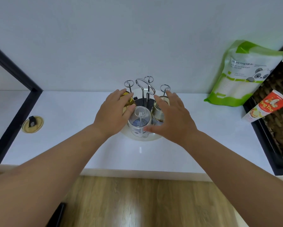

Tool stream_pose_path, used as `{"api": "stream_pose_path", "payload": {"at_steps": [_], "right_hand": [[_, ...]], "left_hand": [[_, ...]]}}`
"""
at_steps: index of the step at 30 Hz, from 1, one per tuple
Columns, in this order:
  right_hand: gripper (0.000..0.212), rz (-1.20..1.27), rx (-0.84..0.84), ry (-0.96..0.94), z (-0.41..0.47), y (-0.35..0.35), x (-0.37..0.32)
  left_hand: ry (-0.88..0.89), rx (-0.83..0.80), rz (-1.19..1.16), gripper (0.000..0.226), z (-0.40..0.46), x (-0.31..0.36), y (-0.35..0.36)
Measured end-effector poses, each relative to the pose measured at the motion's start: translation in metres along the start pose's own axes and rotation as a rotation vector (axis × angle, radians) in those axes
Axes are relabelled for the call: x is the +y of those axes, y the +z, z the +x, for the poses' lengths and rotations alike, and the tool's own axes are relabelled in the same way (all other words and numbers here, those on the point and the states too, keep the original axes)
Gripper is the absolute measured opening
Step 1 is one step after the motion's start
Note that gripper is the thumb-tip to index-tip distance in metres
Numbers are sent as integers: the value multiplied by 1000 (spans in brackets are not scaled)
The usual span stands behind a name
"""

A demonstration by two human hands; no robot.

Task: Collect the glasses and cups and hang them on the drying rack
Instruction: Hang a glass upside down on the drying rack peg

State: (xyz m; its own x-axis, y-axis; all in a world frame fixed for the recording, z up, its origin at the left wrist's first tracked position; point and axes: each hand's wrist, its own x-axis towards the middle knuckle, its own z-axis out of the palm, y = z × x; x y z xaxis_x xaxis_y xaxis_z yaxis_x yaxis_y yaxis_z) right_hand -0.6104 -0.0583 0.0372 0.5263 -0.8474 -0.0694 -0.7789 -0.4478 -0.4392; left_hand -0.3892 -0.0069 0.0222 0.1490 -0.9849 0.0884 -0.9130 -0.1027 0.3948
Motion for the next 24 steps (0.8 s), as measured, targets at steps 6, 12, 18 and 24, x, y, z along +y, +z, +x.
{"api": "stream_pose_path", "payload": {"at_steps": [6, 12, 18, 24], "right_hand": [[120, -21, -5, -19, -1, 7, 0], [123, -23, -47, -49, 3, -1, 16], [128, -2, -51, -78, 5, -5, 23], [128, -28, -50, -78, 7, -2, 24]], "left_hand": [[-23, 46, 12, 51, -6, 5, 7], [-36, 77, 20, 64, -12, 10, 12], [-93, 104, -24, 59, -14, 15, 18], [-92, 100, -32, 60, -13, 16, 17]]}}
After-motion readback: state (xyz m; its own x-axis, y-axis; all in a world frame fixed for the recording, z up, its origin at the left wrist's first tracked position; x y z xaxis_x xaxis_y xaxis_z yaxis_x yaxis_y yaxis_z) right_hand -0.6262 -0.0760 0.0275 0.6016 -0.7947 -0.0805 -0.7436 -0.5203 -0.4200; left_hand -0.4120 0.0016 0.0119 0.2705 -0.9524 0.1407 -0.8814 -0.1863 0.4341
